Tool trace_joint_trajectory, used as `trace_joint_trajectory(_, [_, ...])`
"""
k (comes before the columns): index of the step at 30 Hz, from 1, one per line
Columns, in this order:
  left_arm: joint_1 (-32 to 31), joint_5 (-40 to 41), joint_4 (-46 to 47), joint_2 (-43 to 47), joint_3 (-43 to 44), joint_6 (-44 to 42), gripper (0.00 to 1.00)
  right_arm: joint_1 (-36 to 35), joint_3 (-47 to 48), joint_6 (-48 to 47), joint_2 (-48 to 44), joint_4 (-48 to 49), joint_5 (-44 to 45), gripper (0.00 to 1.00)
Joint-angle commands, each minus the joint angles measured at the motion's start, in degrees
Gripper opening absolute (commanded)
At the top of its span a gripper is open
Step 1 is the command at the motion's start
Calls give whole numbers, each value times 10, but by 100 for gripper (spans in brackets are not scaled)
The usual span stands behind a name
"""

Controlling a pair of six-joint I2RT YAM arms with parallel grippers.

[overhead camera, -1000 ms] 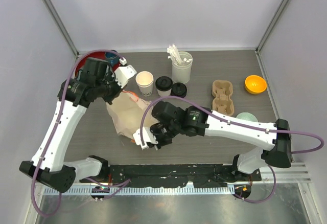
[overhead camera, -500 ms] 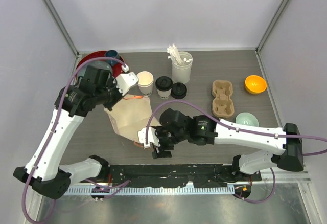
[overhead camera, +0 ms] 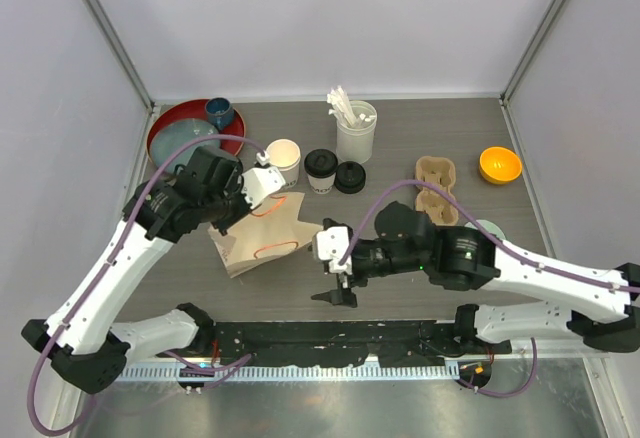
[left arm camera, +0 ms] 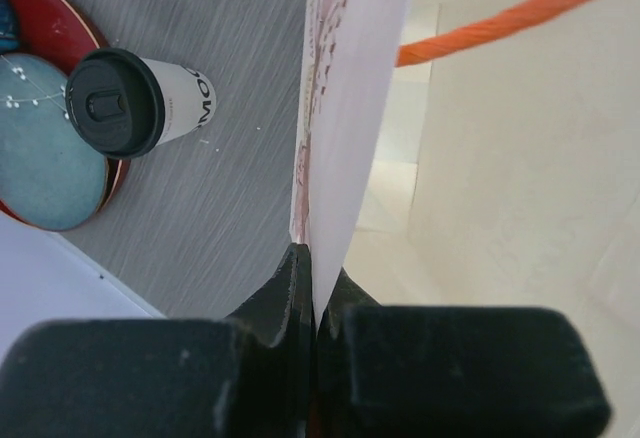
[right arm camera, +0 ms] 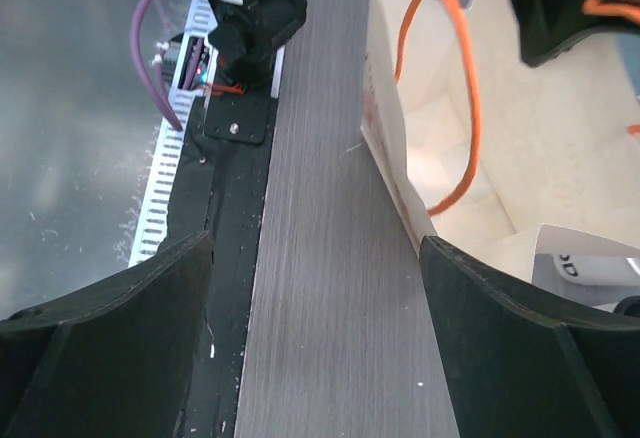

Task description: Pack the takeout coffee

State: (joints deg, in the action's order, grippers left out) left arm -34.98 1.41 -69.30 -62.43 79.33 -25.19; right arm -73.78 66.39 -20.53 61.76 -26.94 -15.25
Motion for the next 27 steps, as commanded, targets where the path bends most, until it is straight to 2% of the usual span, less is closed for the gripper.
trace_joint_trajectory(1, [-11,15,-3,20,7,15,0,-2,26,24,-31,35,21,89])
trace_joint_trajectory(3, [-11,12,-4,21,9,15,0,-2,50,40,-25,60,40,88])
trace_joint_trajectory(4, [-11,11,-3,20,10,16,0,-2,58,49,-18,78,71,83])
trace_joint_trajectory(5, [-11,10,-2,21,12,20,0,-2,81,52,7,78,82,56])
trace_joint_trajectory(7, [-11,4,0,21,16,24,0,-2,104,64,40,76,109,28])
trace_joint_trajectory(8, [-11,3,1,21,18,27,0,-1,123,68,56,77,128,6])
trace_joint_trajectory(9, [-11,-1,1,21,22,33,0,-2,129,73,86,79,137,1])
trace_joint_trajectory(15, [-11,-11,-2,25,26,39,0,0,166,85,153,89,196,1])
trace_joint_trajectory(22, [-11,-32,-4,31,20,36,0,36,151,98,196,92,234,1])
trace_joint_trajectory(27, [-11,-60,-9,31,49,57,0,46,129,101,243,94,323,1])
